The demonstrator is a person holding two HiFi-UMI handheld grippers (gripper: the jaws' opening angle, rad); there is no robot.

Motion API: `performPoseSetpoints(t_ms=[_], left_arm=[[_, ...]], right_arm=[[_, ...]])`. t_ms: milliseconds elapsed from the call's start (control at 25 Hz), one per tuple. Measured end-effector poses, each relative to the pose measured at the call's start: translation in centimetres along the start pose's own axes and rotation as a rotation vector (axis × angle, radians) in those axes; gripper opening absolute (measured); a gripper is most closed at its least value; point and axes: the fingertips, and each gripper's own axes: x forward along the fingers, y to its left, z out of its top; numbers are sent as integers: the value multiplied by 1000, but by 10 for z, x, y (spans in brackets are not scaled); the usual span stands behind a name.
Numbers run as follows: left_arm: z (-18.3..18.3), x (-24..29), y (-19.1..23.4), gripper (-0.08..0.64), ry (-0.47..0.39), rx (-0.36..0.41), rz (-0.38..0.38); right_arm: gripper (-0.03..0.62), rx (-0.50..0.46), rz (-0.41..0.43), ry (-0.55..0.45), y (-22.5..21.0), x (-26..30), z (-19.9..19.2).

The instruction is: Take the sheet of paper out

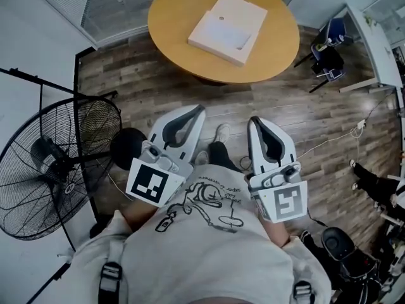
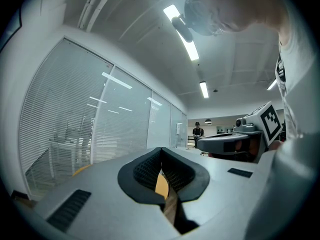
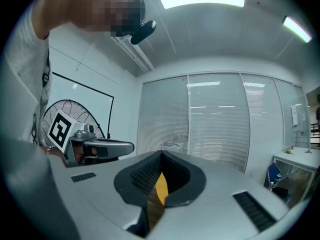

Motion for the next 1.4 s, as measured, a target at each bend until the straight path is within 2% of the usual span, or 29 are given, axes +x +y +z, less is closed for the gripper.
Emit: performPoseSetpoints(t_ms=[280,560,760,920,1200,1400], left_arm=[[-4,9,-2,21,2,10,-10],[-5,28,4,21,2,14,-2],[-7,51,8,21,9,16,5],[-8,66,11,21,13,19,9],[-7,102,17,21,17,19,17],[-11,122,24,21,24,18,25]], right_arm=[[6,3,-2,-16,-7,2,-3],[6,-14,-3,-63,-25,19,14],[6,10,6,-55,-45,29,8],[6,82,-10,-25,-60,33,-15],[6,35,39,15,-88,46,-26],[6,38,48,16,-105,59,-27]])
